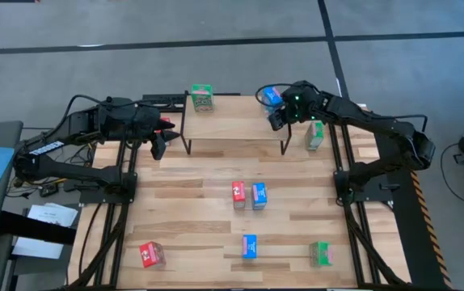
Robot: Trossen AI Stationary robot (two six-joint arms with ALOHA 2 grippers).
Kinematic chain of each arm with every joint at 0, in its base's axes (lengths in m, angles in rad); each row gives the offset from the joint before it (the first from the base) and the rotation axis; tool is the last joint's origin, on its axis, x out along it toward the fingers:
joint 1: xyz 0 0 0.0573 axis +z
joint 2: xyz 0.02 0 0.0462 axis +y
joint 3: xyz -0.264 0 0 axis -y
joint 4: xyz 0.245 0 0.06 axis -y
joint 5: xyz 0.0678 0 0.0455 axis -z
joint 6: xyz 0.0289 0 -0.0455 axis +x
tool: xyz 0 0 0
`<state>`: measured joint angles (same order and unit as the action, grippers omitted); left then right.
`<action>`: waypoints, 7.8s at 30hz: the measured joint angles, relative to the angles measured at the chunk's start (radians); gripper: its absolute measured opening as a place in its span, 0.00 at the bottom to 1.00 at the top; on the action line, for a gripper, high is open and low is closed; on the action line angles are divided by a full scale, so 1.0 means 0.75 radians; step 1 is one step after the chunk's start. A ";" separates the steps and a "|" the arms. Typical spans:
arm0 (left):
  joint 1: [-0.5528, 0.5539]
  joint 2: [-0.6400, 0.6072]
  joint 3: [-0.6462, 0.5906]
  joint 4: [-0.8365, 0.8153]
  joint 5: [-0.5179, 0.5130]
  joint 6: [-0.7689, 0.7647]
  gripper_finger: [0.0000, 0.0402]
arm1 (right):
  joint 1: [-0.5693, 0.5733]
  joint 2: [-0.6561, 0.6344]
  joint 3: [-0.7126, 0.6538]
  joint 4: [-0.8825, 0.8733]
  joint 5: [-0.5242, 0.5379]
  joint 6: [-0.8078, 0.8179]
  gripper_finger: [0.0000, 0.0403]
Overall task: Stack cereal on shelf
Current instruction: Put the top right blue cereal box on the shelf
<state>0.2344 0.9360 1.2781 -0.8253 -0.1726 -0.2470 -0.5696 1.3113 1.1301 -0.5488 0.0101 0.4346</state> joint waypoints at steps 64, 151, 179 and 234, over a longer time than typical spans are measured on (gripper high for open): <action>0.000 0.000 -0.001 0.000 -0.001 0.000 0.44 | -0.178 0.003 0.083 -0.125 0.136 -0.102 0.41; 0.000 0.000 -0.001 0.000 -0.035 0.057 0.44 | -0.113 -0.203 0.083 -0.146 0.209 -0.011 0.41; 0.000 -0.001 -0.001 0.000 -0.034 0.069 0.44 | -0.086 -0.017 0.083 0.013 0.055 0.048 0.41; 0.000 -0.001 -0.001 0.008 -0.035 0.068 0.44 | -0.126 0.007 0.083 0.115 0.000 0.013 0.41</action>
<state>0.2344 0.9352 1.2778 -0.8192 -0.1986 -0.1963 -0.6643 1.3163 1.1923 -0.4621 0.0098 0.4442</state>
